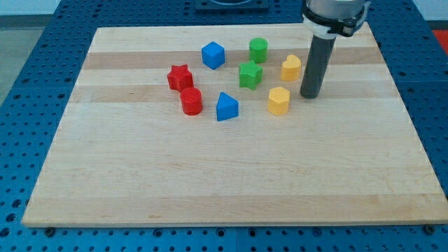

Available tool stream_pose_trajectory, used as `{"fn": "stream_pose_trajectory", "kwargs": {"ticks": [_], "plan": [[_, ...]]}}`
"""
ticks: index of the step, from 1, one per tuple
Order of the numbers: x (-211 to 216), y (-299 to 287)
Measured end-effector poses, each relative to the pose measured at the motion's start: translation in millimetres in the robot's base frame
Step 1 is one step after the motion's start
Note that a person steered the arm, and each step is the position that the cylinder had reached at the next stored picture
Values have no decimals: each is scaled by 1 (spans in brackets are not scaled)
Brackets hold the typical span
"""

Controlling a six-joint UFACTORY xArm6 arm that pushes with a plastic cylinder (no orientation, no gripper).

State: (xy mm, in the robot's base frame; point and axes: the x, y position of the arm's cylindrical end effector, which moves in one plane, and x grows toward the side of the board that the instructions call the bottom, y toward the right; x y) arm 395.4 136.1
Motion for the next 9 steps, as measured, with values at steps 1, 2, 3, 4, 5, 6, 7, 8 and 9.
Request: {"fn": "stream_pose_trajectory", "kwargs": {"ticks": [1, 2, 3, 4, 5, 6, 7, 8, 9], "plan": [[0, -2], [-2, -42], [-4, -95], [-4, -100], [-4, -122], [-1, -132], [0, -133], [5, -136], [10, -146]]}}
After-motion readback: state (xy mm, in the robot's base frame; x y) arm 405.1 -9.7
